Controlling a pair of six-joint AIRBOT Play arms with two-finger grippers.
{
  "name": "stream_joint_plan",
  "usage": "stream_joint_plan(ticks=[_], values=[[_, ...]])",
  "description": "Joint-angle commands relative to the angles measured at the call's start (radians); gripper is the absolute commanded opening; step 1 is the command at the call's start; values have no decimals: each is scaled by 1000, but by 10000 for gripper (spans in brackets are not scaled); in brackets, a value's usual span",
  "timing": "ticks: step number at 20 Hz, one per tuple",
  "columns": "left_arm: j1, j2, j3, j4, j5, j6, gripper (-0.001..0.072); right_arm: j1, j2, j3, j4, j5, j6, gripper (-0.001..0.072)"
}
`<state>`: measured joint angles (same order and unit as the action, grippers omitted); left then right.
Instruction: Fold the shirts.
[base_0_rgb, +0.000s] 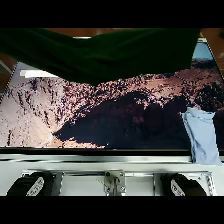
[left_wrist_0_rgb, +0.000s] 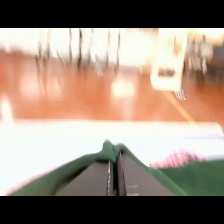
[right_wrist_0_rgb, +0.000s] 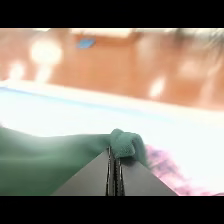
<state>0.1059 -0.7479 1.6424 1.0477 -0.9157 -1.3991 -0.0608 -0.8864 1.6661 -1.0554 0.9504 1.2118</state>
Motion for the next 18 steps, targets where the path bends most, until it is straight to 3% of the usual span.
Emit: stream_joint_plan(ticks=[1, 5, 7, 10, 12, 15, 18], values=[[24, 46, 61, 128, -53, -1, 35, 0, 119, 28, -234, 67, 47, 63], [27, 26, 42, 417, -382, -1, 35, 0, 153, 28, -552, 311, 137, 64], [27, 26, -39, 485, -467, -1, 35, 0, 140, 28, -589, 438, 174, 63], [27, 27, -210, 485, -476, -1, 35, 0, 97, 10, -575, 639, 257, 63], [27, 25, -339, 477, -460, -2, 35, 0, 73, -64, -551, 696, 284, 63], [27, 23, -507, 421, -370, -32, 35, 0, 53, -232, -491, 642, 307, 63], [27, -14, -599, 352, -209, -71, 36, 0, -10, -377, -447, 483, 325, 63]])
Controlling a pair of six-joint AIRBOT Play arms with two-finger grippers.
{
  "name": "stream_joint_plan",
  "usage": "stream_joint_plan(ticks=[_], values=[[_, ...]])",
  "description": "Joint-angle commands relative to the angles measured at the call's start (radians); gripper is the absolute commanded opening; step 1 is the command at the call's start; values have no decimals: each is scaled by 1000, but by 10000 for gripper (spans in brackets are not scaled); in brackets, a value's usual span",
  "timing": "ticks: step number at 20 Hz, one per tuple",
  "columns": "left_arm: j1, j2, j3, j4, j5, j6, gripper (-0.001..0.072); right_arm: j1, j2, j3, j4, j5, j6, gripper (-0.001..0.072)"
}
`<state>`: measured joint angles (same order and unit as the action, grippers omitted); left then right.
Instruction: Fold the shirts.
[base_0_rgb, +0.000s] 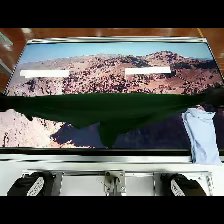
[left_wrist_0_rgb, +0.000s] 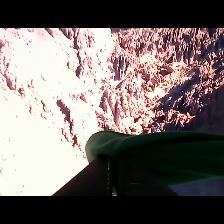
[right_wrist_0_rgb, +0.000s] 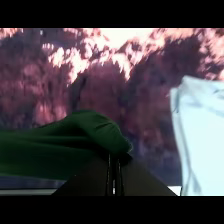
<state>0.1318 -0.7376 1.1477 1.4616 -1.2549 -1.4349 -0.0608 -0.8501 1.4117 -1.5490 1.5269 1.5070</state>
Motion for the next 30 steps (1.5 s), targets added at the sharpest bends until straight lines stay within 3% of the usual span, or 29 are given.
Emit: stream_joint_plan(ticks=[1, 10, 13, 15, 16, 18, 19, 20, 23, 25, 27, 30], values=[[1, -57, -114, -89, 182, -37, 35, 0, -85, -148, 56, -153, 36, 63], [0, -523, -114, -411, 713, -36, 36, 0, -554, -162, 245, -727, 70, 63], [-12, -634, -114, -504, 756, -36, 38, 1, -647, -162, 325, -830, 146, 63], [-21, -684, -114, -547, 723, -36, 44, 1, -689, -162, 397, -826, 162, 63], [-21, -697, -114, -558, 691, -36, 121, 2, -700, -162, 423, -817, 161, 64], [-2, -693, -102, -554, 609, -35, 481, 2, -702, -162, 450, -776, 160, 64], [24, -687, -79, -547, 532, -35, 614, 2, -699, -162, 452, -745, 160, 64], [63, -685, -42, -529, 417, -35, 664, 2, -694, -162, 449, -711, 153, 64], [186, -685, 45, -474, 34, -35, 661, 2, -688, -162, 440, -619, 103, 64], [220, -684, 21, -475, -127, -35, 661, 2, -688, -162, 438, -570, 71, 64], [201, -670, -58, -480, -146, -37, 663, 2, -688, -162, 434, -548, 54, 64], [109, -667, -211, -589, -6, -32, 720, 2, -688, -162, 406, -542, 51, 64]])
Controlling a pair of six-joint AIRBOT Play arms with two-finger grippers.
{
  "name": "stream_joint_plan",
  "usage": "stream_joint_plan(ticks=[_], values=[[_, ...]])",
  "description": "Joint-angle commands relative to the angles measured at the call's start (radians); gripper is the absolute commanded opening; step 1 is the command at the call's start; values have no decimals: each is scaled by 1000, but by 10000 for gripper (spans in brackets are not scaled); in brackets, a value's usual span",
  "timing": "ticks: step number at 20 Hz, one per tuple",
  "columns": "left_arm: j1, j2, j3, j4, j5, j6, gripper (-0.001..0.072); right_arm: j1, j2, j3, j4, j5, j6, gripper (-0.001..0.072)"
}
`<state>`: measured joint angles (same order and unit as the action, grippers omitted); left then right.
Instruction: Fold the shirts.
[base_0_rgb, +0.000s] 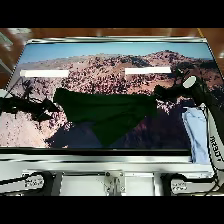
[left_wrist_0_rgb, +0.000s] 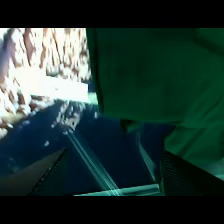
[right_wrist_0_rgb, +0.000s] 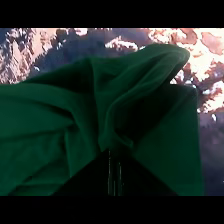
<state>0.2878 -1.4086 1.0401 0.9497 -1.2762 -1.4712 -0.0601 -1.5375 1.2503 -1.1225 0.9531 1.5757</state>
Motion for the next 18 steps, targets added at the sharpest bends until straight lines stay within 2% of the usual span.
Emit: stream_joint_plan(ticks=[1, 3, 5, 14, 15, 17, 18], values=[[-87, 4, -145, -116, 93, 4, 720, 1, 0, -1, -32, 31, -18, 64], [-168, 2, -201, -183, 237, 3, 720, 1, 0, -1, -46, 31, -18, 64], [-228, -16, -208, -211, 315, 0, 720, 1, 0, -1, -47, 31, -18, 64], [-252, -97, -206, -281, 386, -1, 713, 1, 0, -1, -46, 27, -32, 64], [-253, -105, -206, -296, 407, 0, 633, 1, 0, -1, -46, 27, -32, 64], [-253, -111, -206, -304, 434, 1, 289, 1, 0, -1, -45, 28, -32, 64], [-253, -110, -204, -304, 438, 2, 213, 1, 0, -1, -44, 29, -32, 64]])
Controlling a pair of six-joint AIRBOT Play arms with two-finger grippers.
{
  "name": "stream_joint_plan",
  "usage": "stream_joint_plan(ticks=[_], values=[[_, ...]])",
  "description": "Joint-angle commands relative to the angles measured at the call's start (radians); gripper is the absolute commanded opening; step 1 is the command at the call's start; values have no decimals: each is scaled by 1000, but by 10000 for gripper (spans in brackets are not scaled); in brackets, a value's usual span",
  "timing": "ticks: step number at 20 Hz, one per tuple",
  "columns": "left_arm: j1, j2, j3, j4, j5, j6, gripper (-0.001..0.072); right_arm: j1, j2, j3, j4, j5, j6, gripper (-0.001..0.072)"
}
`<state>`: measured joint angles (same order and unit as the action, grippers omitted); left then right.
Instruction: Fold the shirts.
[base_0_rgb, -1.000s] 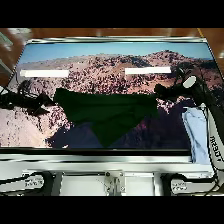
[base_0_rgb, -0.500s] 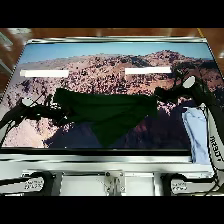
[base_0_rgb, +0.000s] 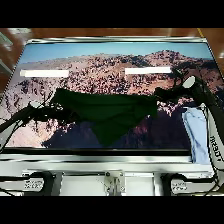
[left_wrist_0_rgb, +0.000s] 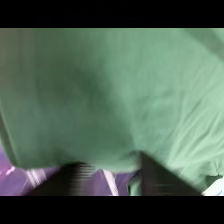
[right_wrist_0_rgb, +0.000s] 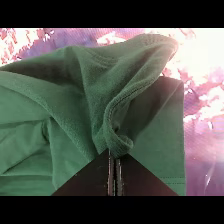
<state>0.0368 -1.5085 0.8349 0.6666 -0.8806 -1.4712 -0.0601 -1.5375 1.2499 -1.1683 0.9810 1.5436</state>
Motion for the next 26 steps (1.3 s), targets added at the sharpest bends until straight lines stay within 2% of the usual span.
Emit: stream_joint_plan(ticks=[1, 2, 6, 10, 14, 16, 19, 22, 24, 26], values=[[-2, -8, 12, -21, 29, 23, 70, 1, 0, 0, 5, 3, 0, 64], [-5, 2, 33, -20, 8, 68, 35, 1, 2, 0, 7, 5, 0, 64], [-5, 187, 196, 35, -34, 161, 34, 1, 118, 8, 9, -23, -45, 64], [-4, 446, 506, 161, -66, 181, 35, 1, 373, 127, 8, -74, -167, 63], [-4, 633, 852, 232, -65, 175, 35, 1, 624, 328, -17, -225, -176, 63], [-4, 706, 965, 318, -67, 111, 35, 1, 707, 423, -70, -258, -175, 63], [-4, 810, 988, 505, -89, -3, 35, 1, 805, 502, -178, -213, -164, 63], [-4, 862, 988, 638, -261, -83, 35, 1, 883, 505, -270, -93, -114, 63], [-4, 860, 979, 653, -438, -87, 35, 1, 908, 505, -311, 3, -105, 63], [-4, 863, 916, 652, -517, -87, 36, 1, 908, 505, -354, 77, -105, 63]])
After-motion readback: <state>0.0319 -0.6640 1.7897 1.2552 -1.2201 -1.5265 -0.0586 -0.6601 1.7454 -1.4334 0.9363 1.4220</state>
